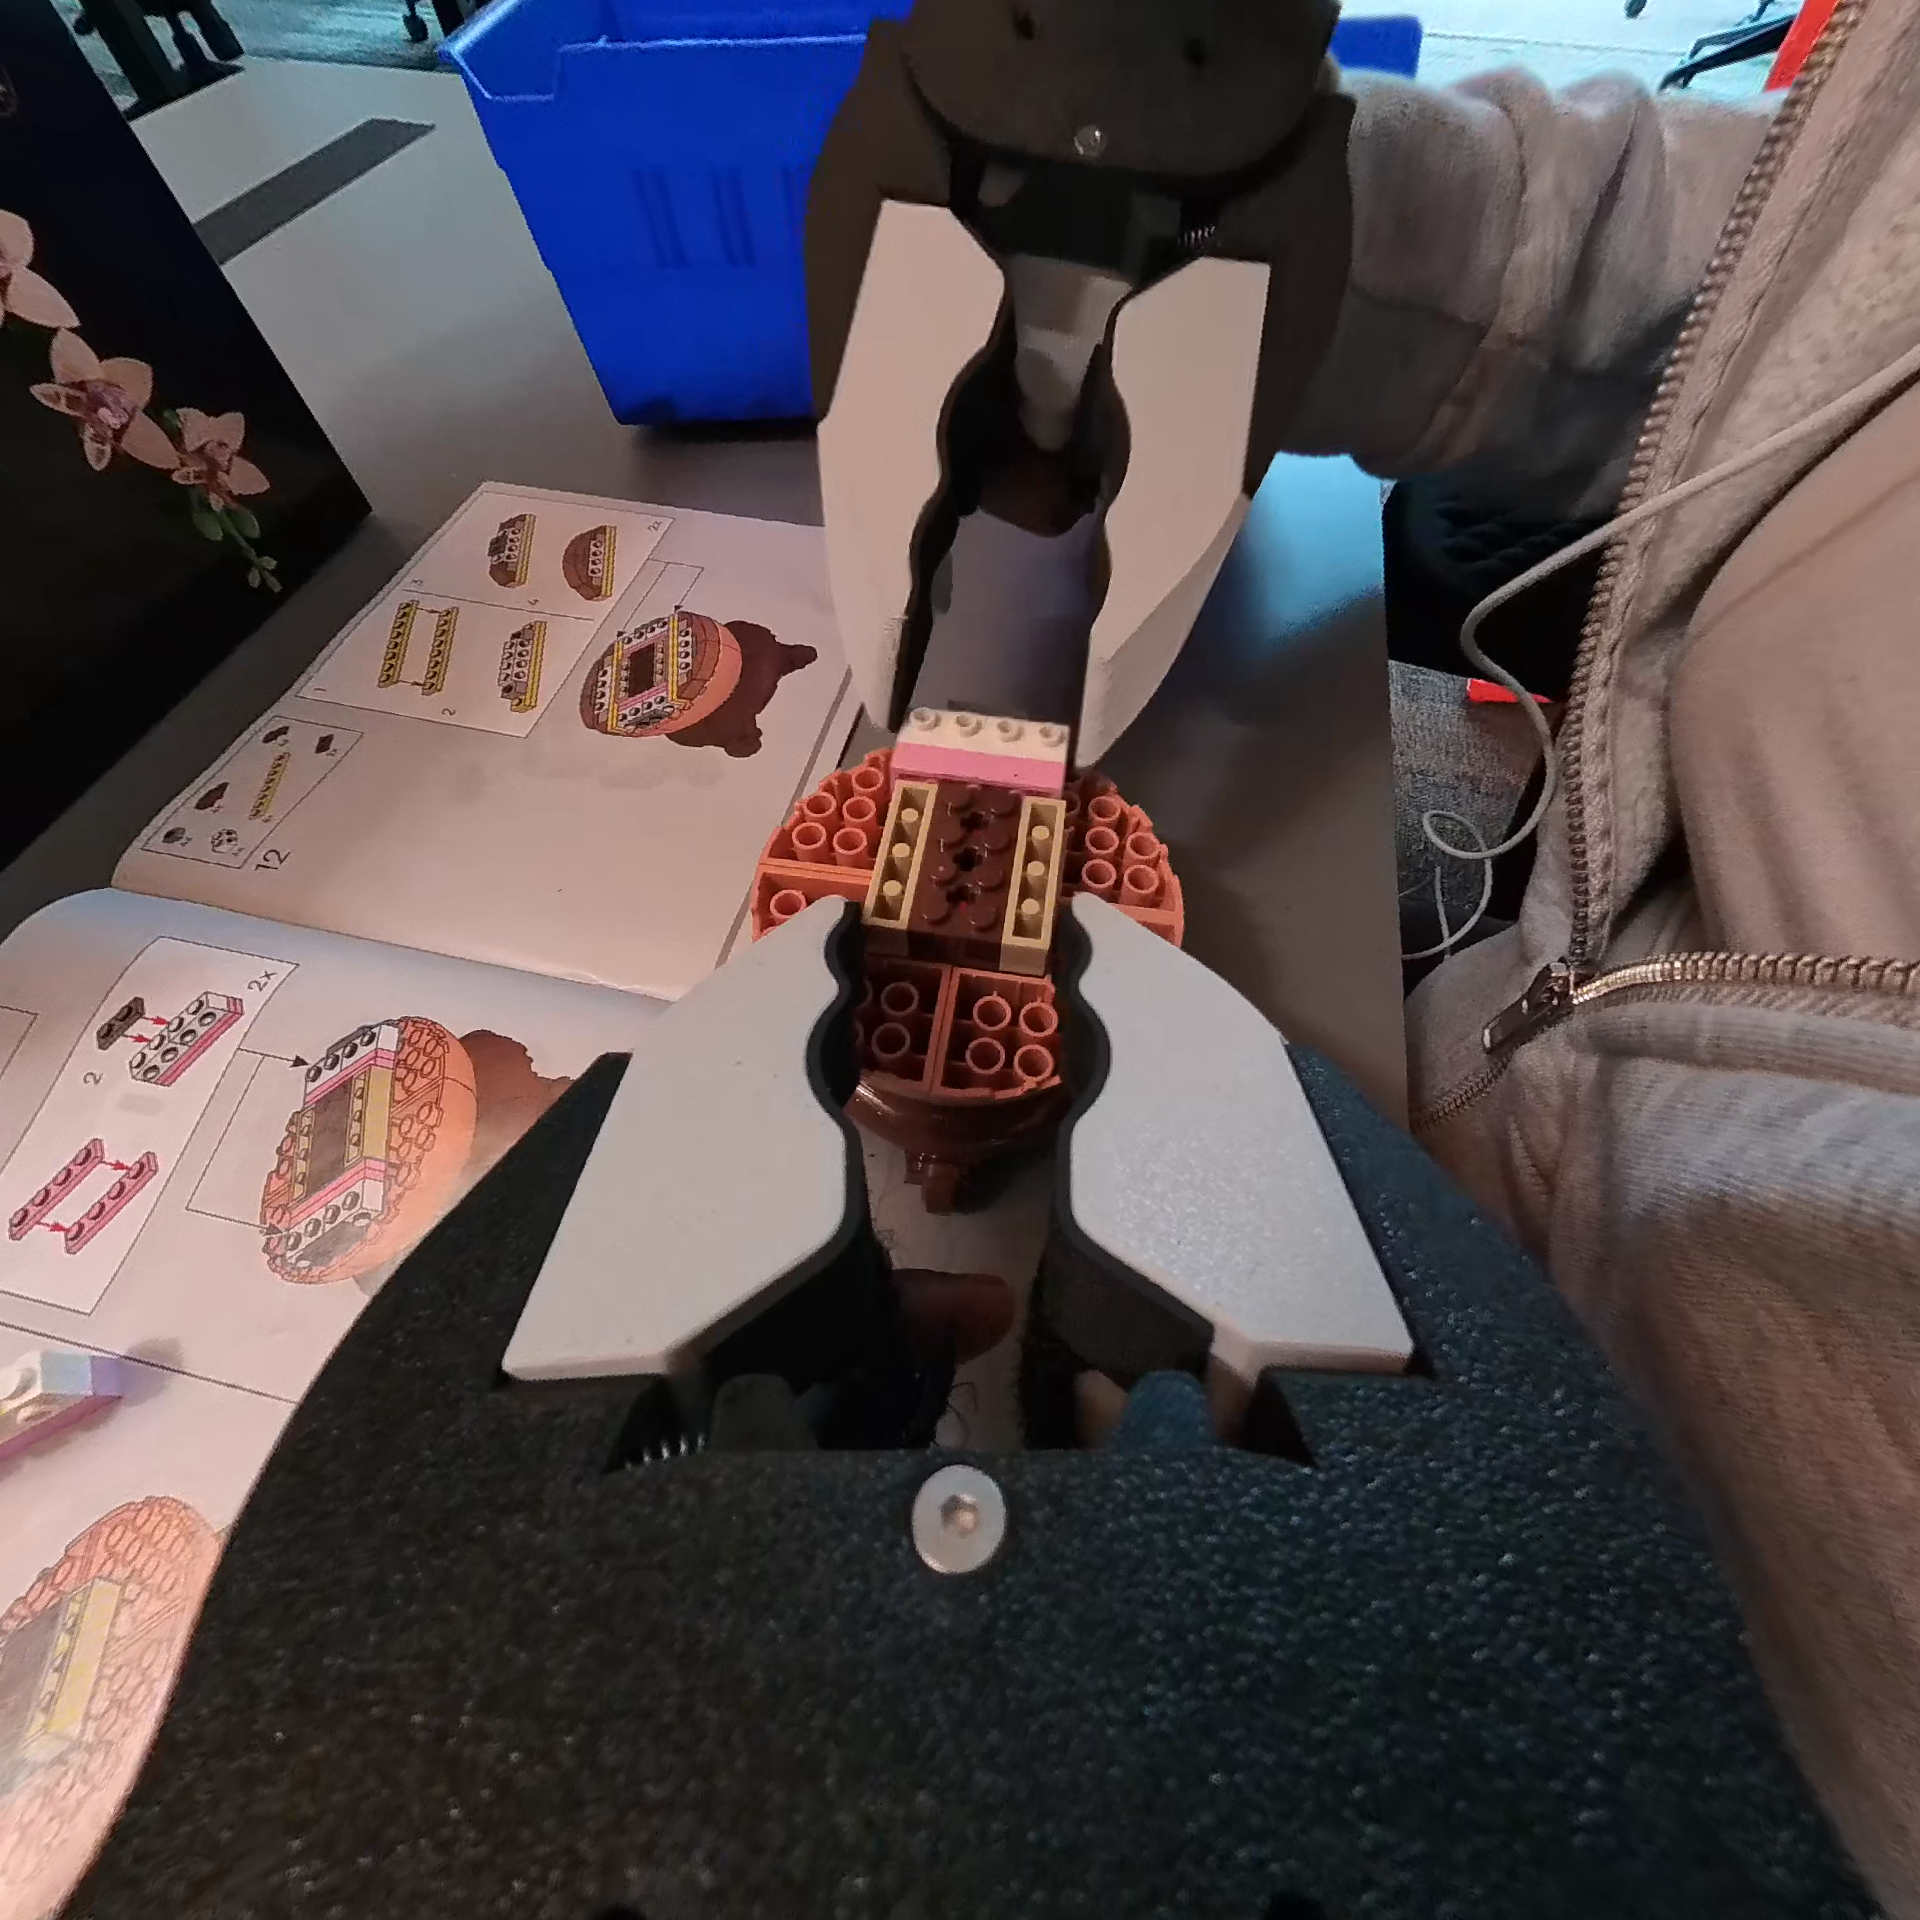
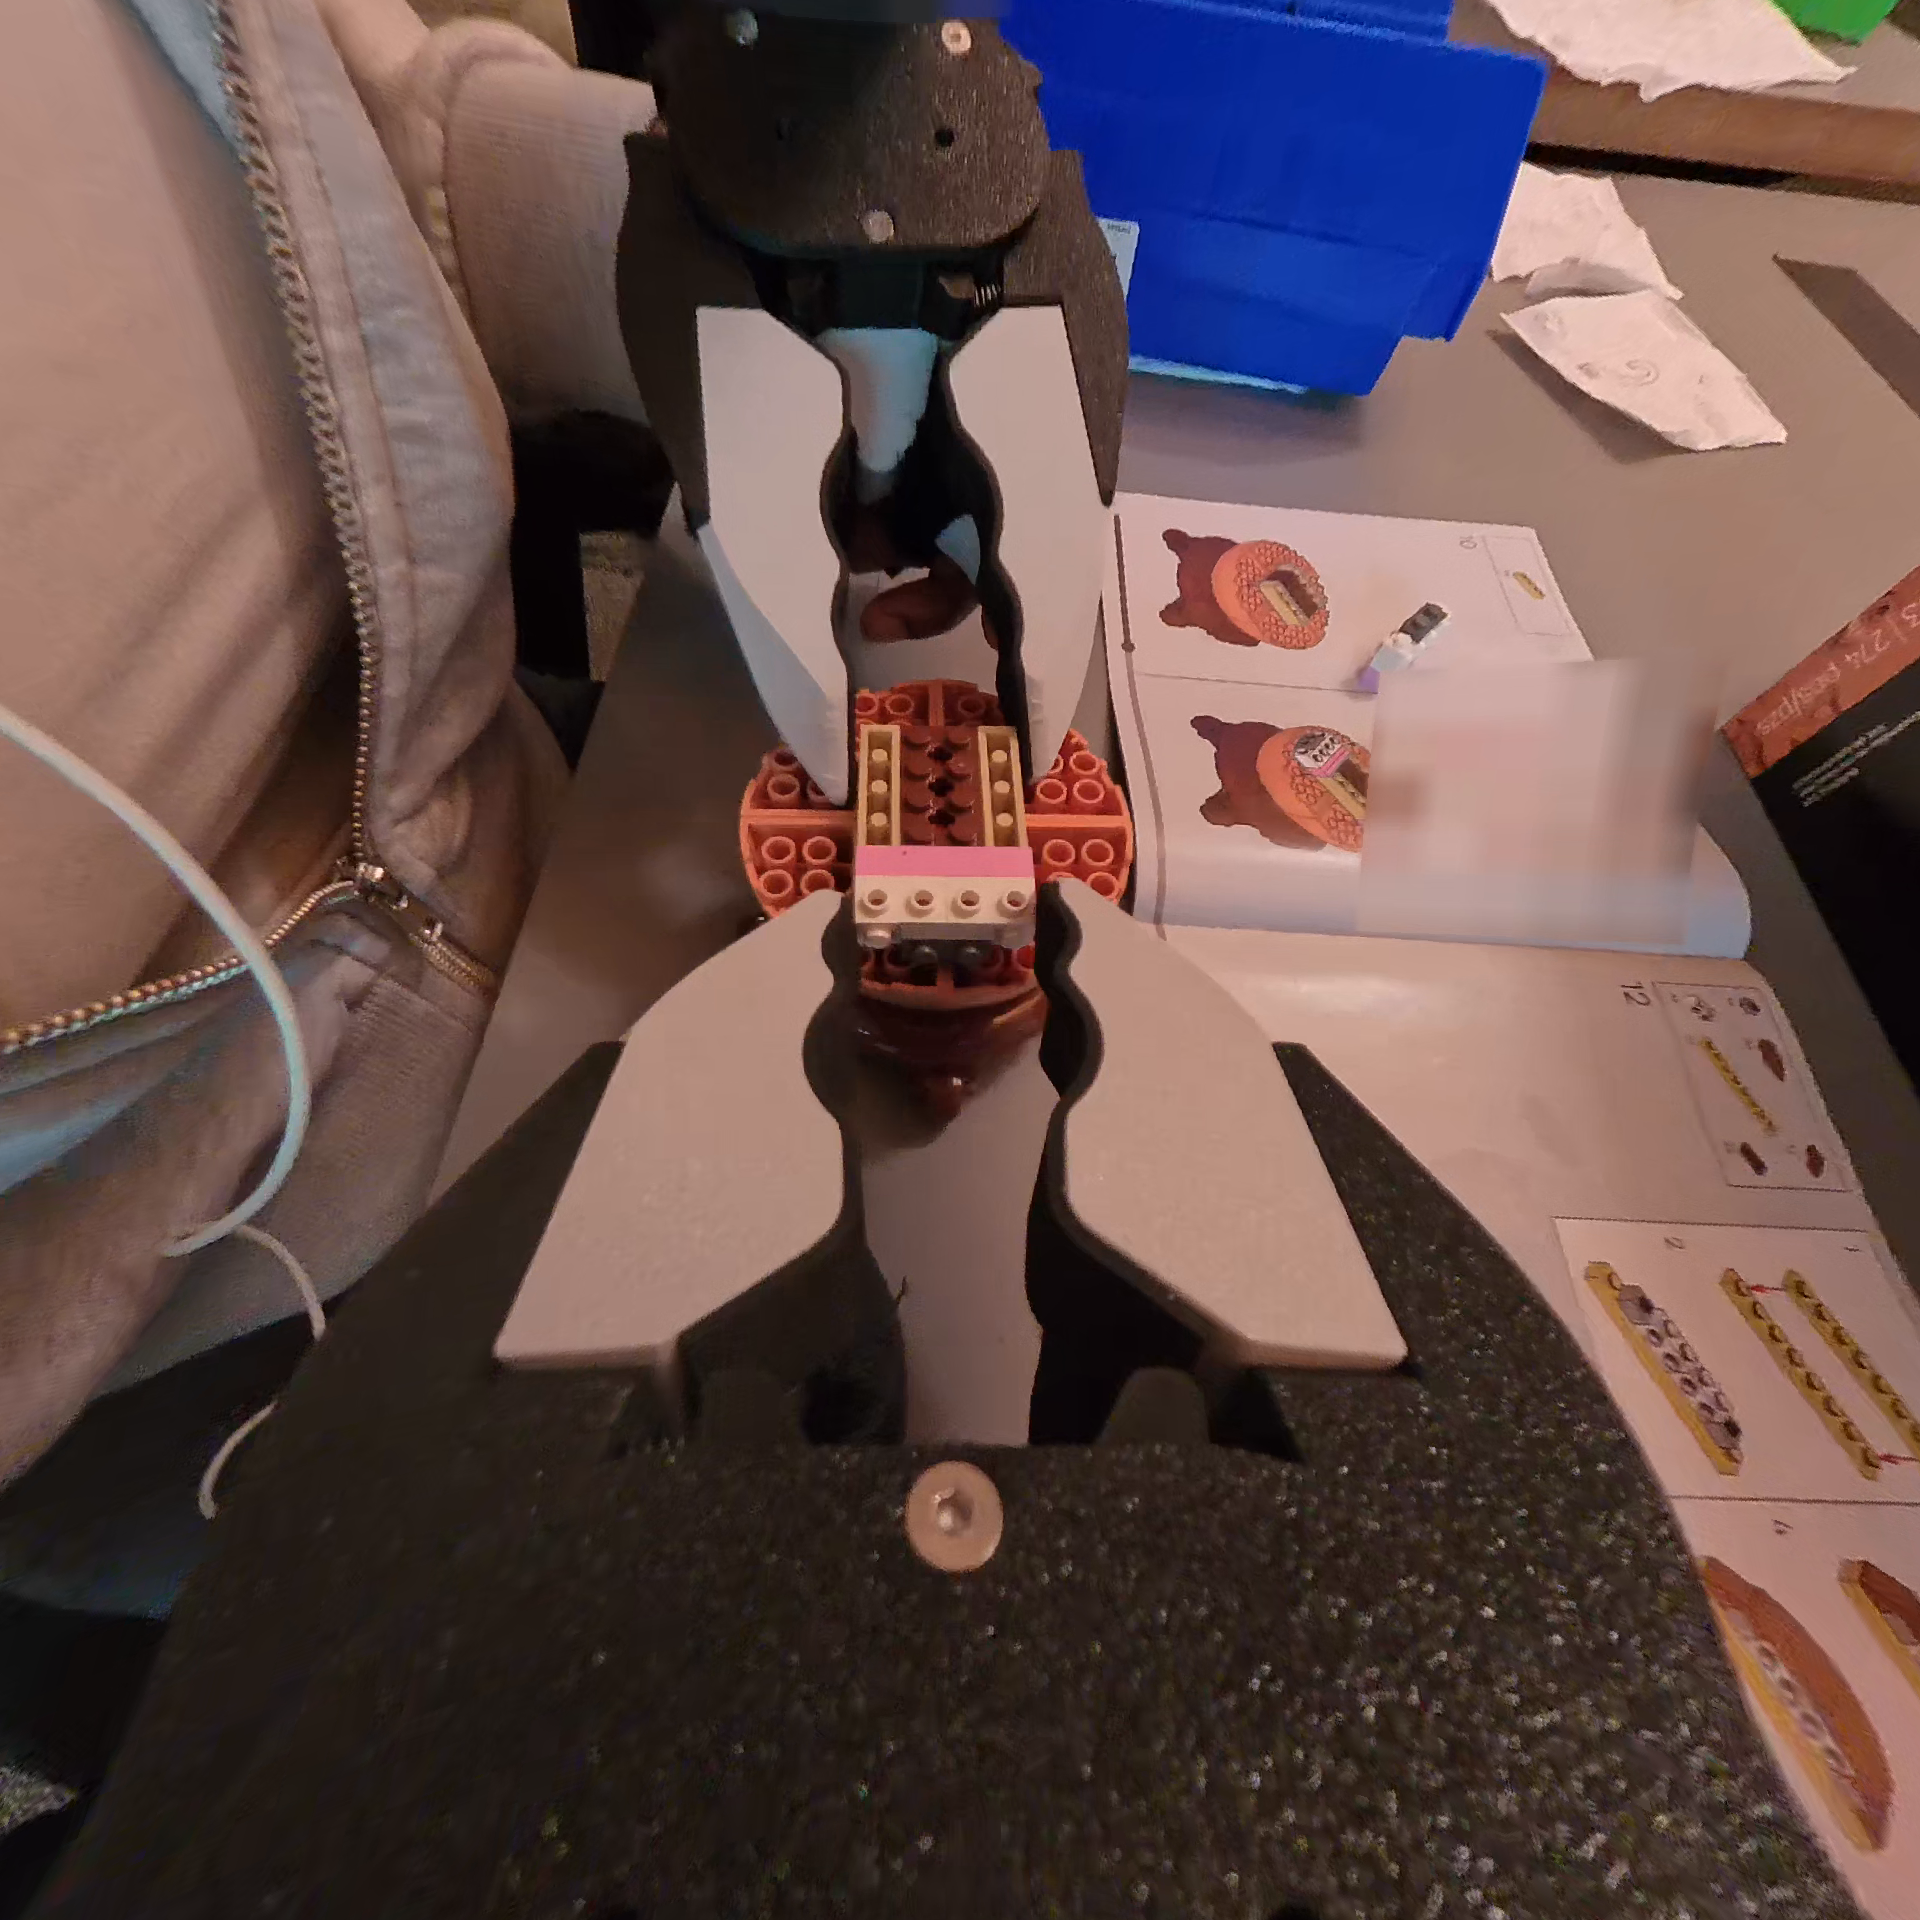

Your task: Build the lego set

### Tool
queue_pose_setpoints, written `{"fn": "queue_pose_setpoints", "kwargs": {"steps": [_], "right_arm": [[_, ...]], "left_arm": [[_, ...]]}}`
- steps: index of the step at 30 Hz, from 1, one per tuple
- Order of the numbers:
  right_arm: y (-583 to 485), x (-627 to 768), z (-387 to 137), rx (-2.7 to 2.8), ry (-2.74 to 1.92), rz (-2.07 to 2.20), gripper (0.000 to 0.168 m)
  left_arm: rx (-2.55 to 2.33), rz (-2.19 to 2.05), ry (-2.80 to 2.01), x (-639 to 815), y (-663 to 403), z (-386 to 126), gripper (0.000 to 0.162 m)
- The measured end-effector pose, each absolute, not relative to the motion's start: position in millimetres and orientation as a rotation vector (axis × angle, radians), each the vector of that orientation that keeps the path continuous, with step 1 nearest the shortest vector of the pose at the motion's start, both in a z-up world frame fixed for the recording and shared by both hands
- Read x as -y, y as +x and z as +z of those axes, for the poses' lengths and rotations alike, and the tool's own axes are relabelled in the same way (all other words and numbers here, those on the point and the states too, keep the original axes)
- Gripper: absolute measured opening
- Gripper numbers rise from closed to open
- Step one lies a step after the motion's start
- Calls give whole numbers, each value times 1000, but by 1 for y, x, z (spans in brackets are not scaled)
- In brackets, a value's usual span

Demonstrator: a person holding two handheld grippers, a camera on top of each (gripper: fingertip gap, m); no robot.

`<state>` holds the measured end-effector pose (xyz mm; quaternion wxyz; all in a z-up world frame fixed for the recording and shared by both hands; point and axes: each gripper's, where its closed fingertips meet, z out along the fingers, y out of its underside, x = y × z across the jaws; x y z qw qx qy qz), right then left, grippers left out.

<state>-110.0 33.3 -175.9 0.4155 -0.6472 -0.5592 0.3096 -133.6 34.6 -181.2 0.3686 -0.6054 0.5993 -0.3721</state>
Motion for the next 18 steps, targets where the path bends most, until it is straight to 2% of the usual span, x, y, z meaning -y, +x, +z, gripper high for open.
{"fn": "queue_pose_setpoints", "kwargs": {"steps": [18], "right_arm": [[-111,-34,-179,1473,-1650,707,32]], "left_arm": [[-1519,-947,-1561,-36,-133,-181,34]]}}
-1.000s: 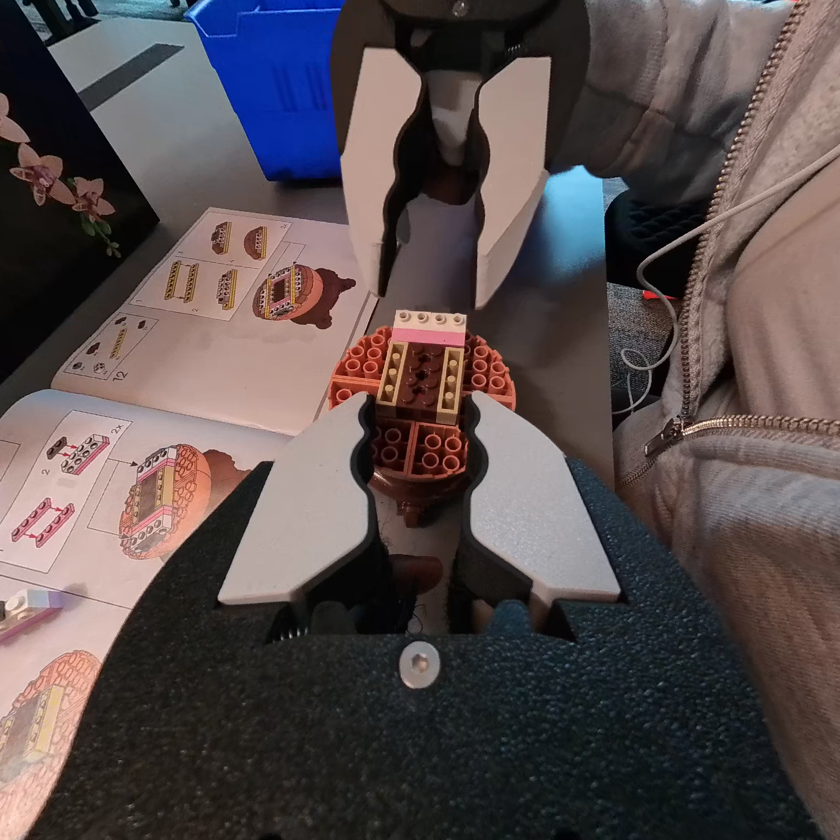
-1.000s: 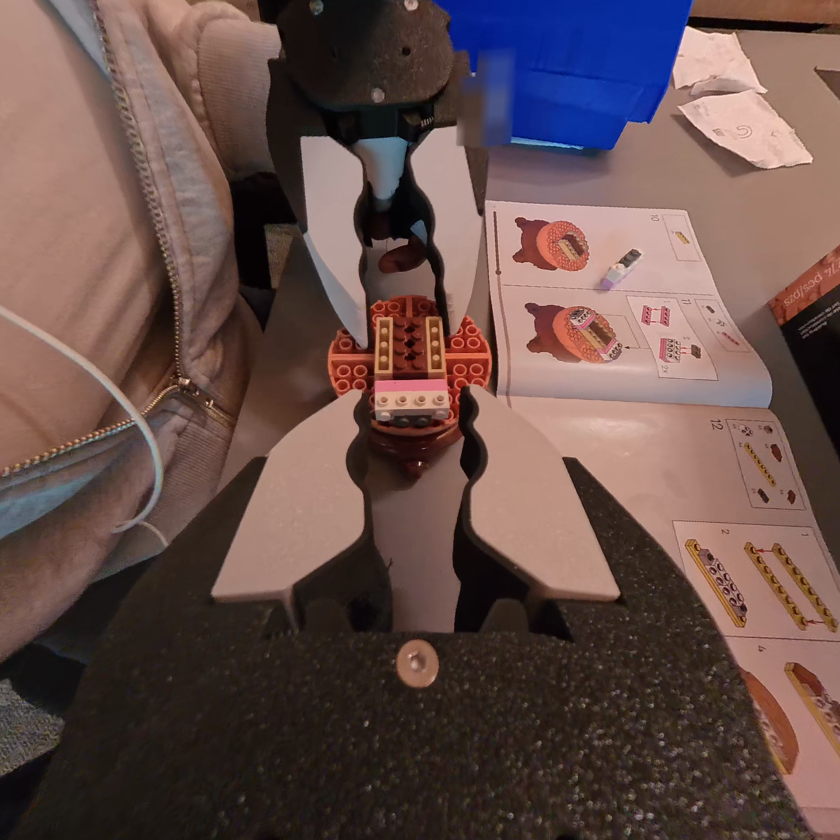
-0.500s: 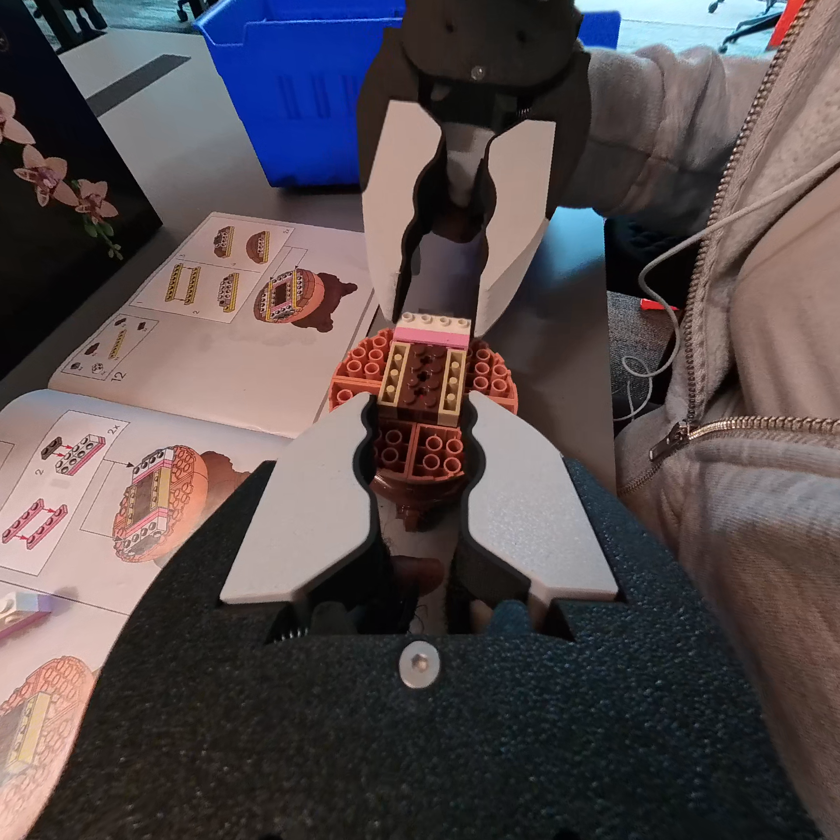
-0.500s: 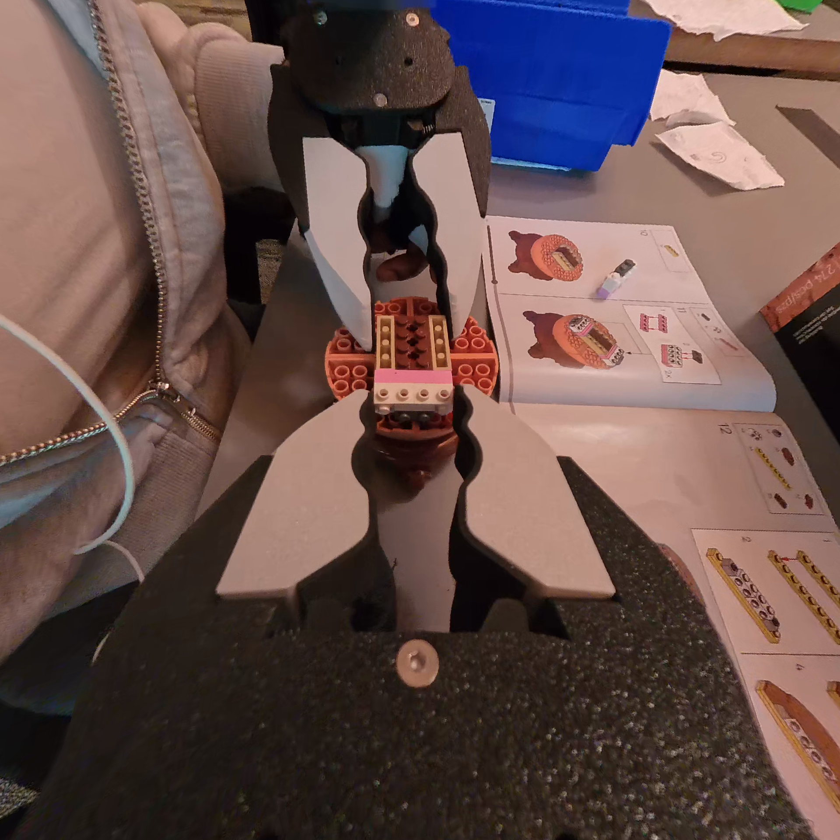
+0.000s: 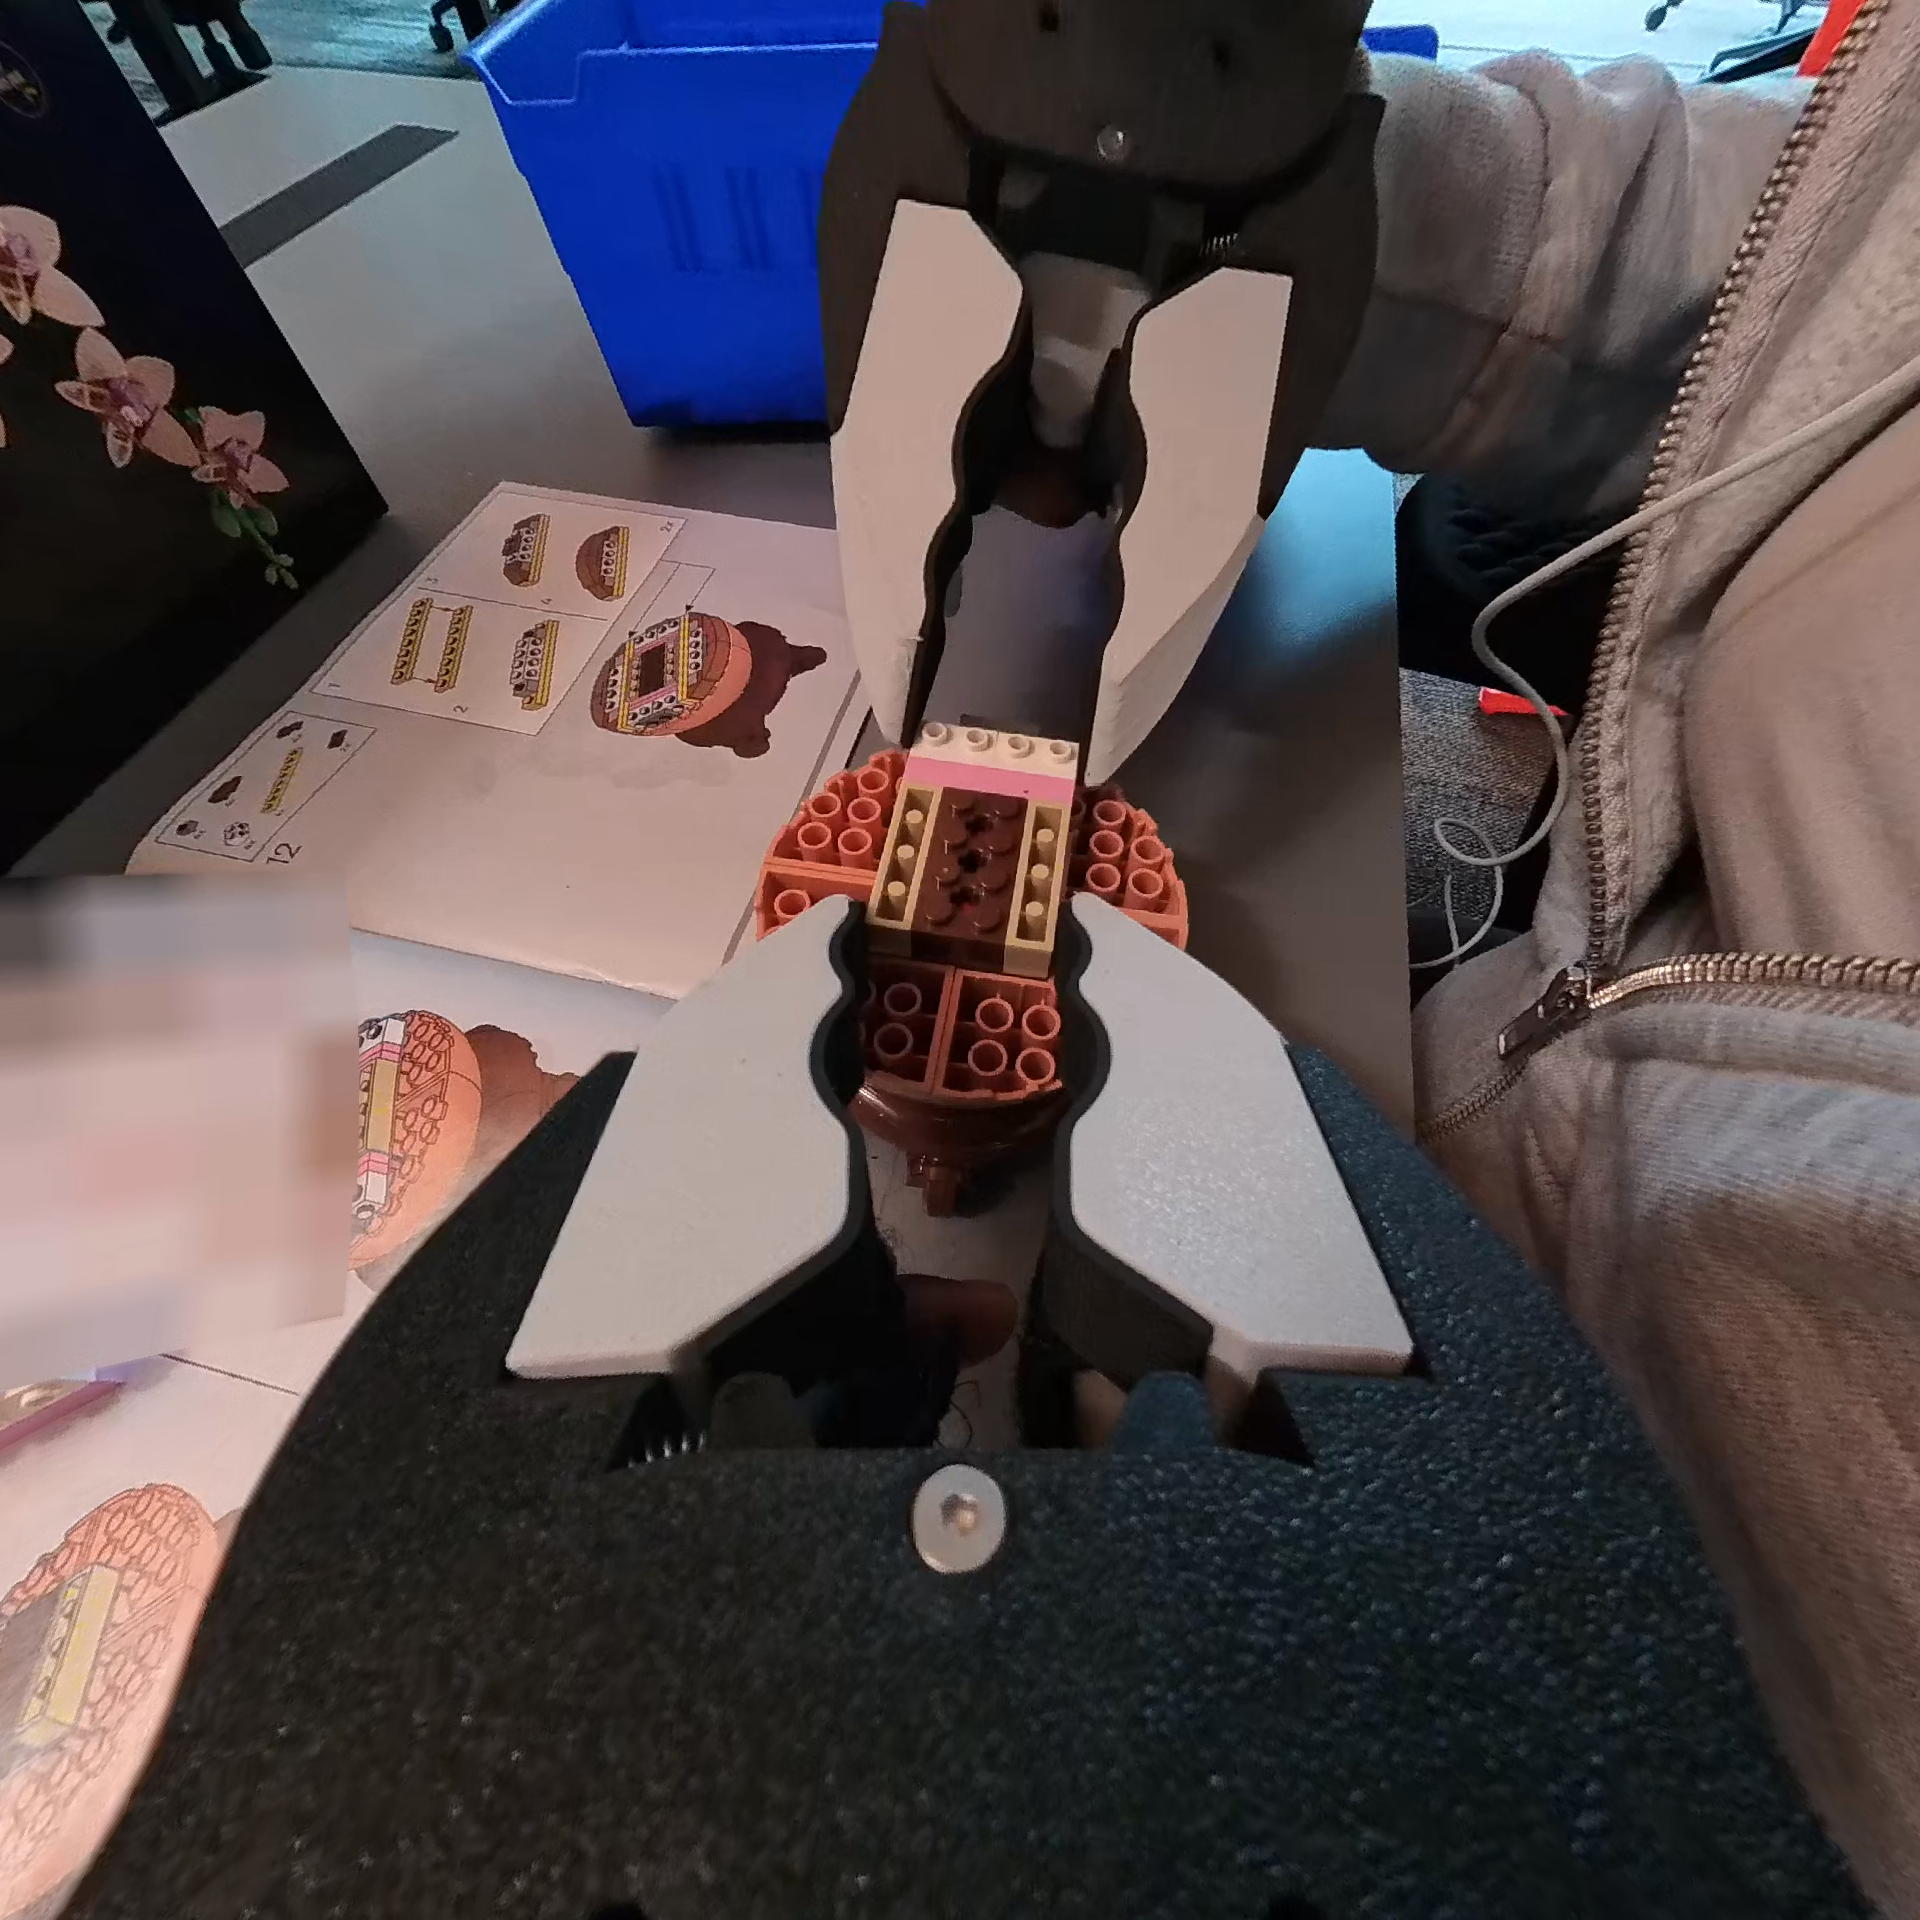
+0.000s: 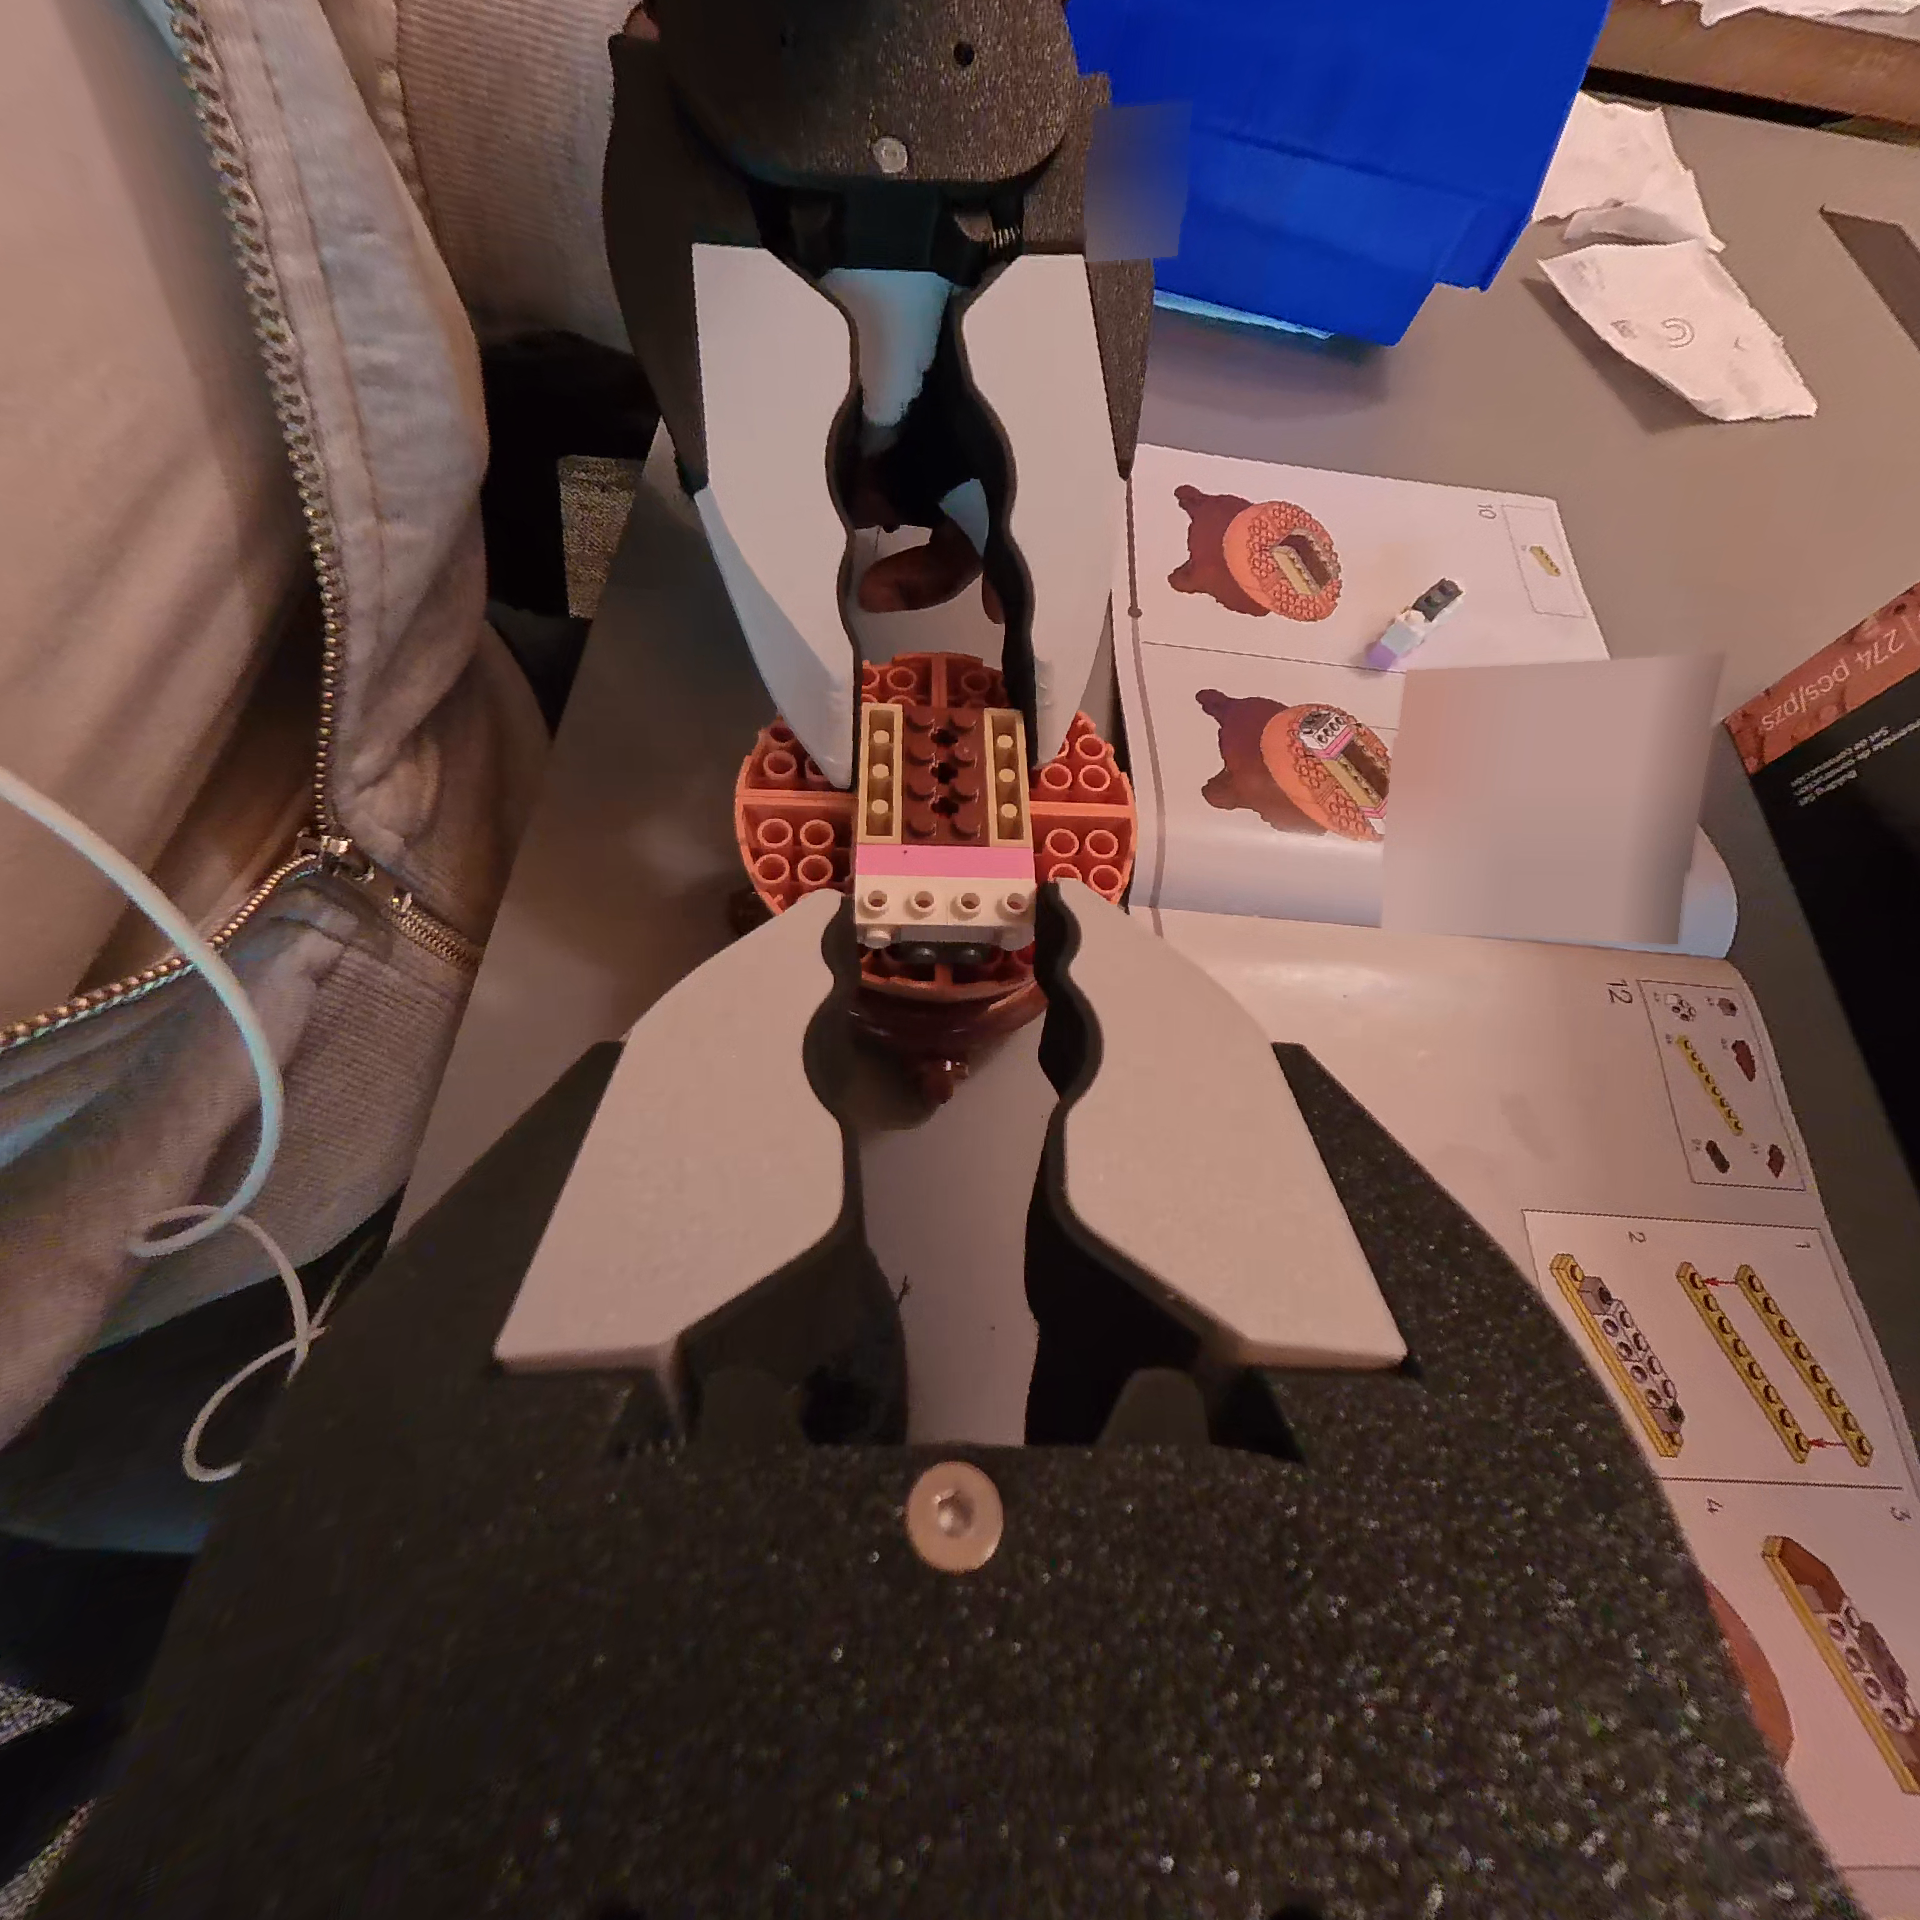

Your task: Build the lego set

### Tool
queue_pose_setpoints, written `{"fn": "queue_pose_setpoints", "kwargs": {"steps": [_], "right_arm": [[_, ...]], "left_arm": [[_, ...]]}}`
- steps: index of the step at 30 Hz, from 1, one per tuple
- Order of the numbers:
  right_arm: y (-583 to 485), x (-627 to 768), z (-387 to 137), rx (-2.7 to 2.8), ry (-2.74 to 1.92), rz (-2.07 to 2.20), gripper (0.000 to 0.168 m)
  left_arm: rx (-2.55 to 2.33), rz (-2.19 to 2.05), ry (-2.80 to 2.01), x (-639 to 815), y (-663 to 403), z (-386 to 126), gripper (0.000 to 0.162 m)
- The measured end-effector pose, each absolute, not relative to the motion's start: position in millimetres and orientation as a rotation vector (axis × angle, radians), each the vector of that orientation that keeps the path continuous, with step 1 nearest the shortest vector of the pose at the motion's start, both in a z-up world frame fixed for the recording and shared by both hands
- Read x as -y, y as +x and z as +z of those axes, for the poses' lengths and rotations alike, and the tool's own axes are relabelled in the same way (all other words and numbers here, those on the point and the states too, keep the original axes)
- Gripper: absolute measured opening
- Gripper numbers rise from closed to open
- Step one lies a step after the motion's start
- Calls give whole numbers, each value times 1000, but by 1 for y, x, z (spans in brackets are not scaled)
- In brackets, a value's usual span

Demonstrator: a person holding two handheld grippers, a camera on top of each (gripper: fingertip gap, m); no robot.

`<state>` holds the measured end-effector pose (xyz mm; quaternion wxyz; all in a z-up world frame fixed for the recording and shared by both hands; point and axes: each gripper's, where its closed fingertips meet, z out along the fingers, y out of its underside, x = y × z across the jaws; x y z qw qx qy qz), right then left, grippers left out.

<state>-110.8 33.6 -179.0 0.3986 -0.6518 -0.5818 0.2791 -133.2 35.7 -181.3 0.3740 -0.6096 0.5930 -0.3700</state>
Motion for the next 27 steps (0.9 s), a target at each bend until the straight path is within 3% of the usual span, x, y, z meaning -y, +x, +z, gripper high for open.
{"fn": "queue_pose_setpoints", "kwargs": {"steps": [24,27], "right_arm": [[-112,-35,-183,1641,-1833,512,33],[-115,-35,-175,1590,-1807,561,49]], "left_arm": [[-1511,-933,-1576,-37,-134,-181,34],[-1513,-930,-1572,-37,-133,-181,34]]}}
